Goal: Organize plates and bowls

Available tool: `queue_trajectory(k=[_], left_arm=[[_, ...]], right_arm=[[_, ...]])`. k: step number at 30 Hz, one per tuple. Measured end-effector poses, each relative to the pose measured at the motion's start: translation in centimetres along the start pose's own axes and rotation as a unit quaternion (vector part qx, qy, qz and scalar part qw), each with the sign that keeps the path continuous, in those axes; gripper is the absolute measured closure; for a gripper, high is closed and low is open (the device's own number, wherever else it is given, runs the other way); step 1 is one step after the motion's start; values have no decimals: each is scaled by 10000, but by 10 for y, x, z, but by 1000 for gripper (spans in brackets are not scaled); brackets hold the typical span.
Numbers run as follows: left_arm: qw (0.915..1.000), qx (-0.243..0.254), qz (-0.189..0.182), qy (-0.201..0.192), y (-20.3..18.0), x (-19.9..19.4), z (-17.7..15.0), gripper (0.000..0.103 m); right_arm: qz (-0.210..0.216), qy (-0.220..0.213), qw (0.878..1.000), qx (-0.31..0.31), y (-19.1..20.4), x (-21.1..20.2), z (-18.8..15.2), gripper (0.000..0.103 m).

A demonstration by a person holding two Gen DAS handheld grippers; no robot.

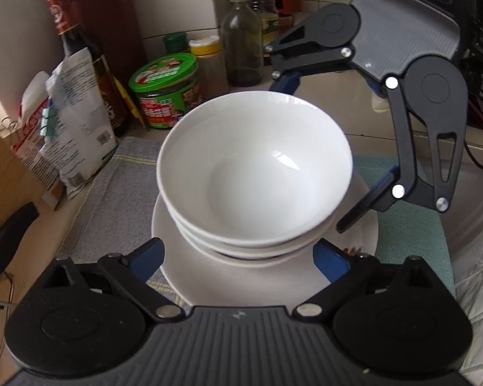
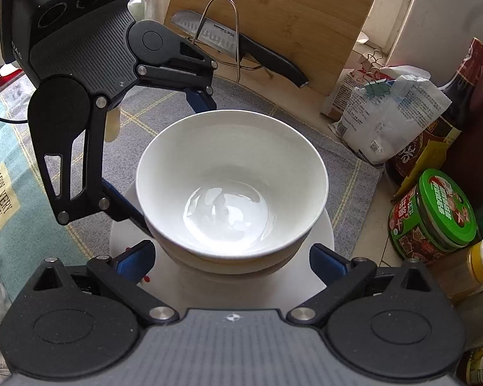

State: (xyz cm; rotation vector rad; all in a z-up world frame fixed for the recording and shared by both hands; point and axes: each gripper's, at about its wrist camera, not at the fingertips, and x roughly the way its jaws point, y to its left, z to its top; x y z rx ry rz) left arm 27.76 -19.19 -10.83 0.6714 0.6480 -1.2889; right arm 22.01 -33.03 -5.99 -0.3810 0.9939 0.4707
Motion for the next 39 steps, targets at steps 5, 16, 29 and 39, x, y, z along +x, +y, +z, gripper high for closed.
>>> queue_trajectory(k=[5, 16, 29, 39], left_arm=[[9962, -753, 391, -202, -2, -18, -17, 4], [9647, -2090, 1276, -969, -47, -78, -29, 2], [9133, -3216, 2483, -290, -70, -117, -45, 2], [9101, -3351, 2407, -387, -93, -155, -45, 2]], right_arm=[[-240, -83, 9996, -85, 9, -7, -4, 0], [-524, -261, 9966, 582, 28, -19, -3, 0], [-2112, -22, 8913, 4012, 79, -51, -23, 0], [-2781, -290, 8611, 4247, 134, -91, -12, 0]])
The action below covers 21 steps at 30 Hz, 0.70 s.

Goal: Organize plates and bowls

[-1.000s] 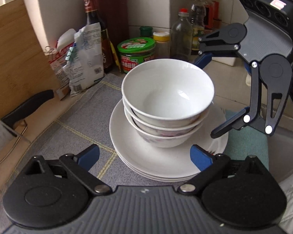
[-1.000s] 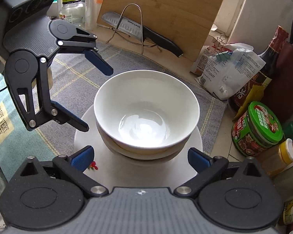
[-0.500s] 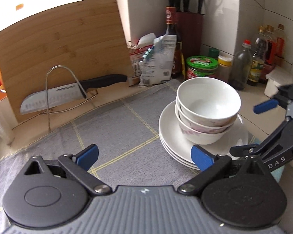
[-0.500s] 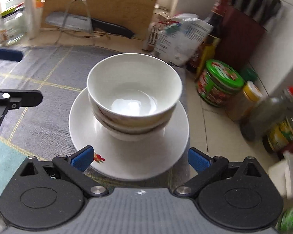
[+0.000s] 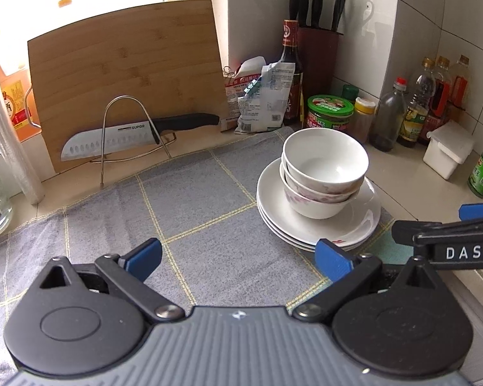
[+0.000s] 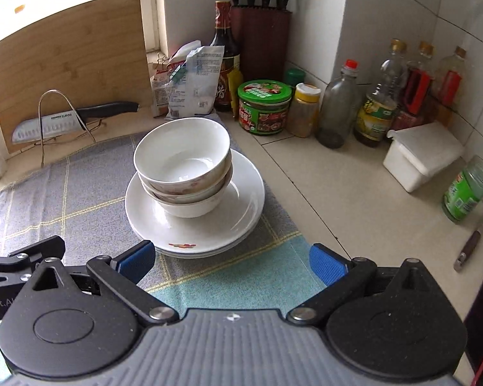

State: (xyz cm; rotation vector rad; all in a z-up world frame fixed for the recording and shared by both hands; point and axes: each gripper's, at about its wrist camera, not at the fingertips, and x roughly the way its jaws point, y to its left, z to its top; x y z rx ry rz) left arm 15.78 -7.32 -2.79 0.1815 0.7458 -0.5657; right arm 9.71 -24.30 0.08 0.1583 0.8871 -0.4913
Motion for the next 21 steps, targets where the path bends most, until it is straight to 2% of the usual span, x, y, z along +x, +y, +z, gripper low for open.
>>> queue_trajectory(k=[9, 21], left_arm=[[9998, -136, -24, -113, 3, -20, -3, 2], [9997, -176, 71, -171, 3, -29, 0, 2]], right_arm=[[-73, -174, 9998, -47, 11, -22, -11, 0], [2, -281, 9996, -15, 12, -29, -9, 0]])
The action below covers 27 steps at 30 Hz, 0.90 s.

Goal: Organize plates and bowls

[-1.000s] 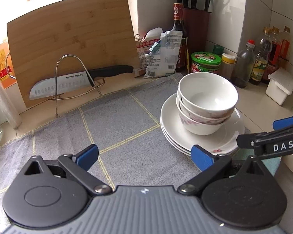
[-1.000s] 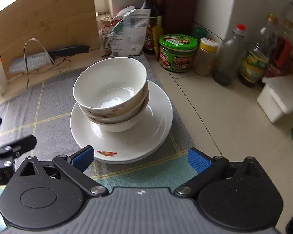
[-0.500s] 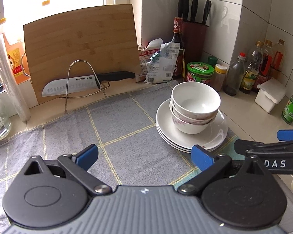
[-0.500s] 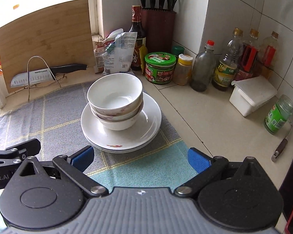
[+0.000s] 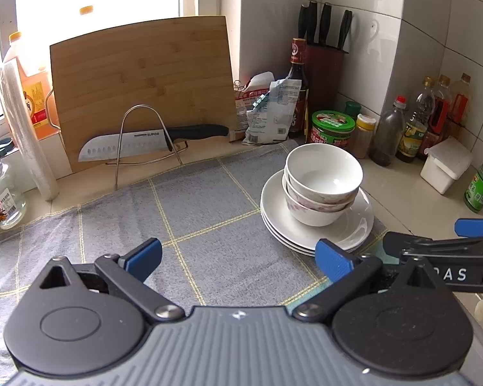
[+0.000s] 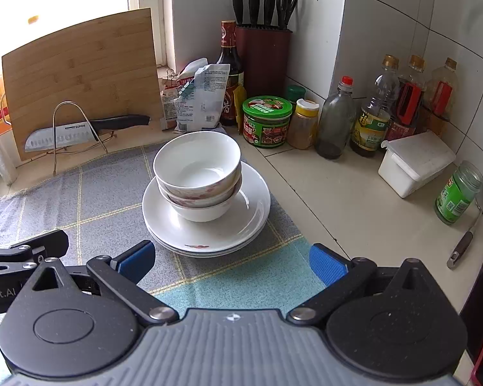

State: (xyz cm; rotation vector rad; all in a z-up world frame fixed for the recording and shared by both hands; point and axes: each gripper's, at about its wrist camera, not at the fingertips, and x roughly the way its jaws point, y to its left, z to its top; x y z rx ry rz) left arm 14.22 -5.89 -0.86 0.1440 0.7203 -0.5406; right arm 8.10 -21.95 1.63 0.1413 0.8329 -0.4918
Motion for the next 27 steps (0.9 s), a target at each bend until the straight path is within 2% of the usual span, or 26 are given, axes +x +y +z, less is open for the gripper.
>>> queue_trajectory(k=[27], left_arm=[[10000, 37, 43, 6, -7, 3, 4, 2]], right_arm=[[-93, 14, 10000, -6, -7, 3, 5, 0]])
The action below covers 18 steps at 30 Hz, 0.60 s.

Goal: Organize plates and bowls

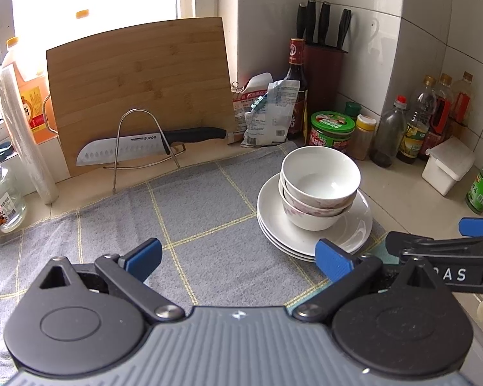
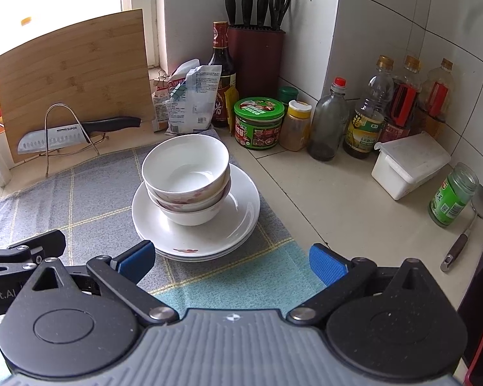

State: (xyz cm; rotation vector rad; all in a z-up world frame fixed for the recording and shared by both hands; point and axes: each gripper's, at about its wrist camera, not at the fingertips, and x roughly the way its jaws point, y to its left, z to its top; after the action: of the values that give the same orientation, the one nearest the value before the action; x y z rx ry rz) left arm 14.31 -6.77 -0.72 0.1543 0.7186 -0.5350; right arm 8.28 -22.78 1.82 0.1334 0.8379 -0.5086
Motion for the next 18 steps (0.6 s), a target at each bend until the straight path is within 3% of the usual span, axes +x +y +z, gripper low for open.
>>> queue_trajectory(k=[18], left_arm=[[10000, 10, 71, 20, -2, 3, 3, 2]], right_arm=[[-16, 37, 10000, -5, -2, 2, 3, 0]])
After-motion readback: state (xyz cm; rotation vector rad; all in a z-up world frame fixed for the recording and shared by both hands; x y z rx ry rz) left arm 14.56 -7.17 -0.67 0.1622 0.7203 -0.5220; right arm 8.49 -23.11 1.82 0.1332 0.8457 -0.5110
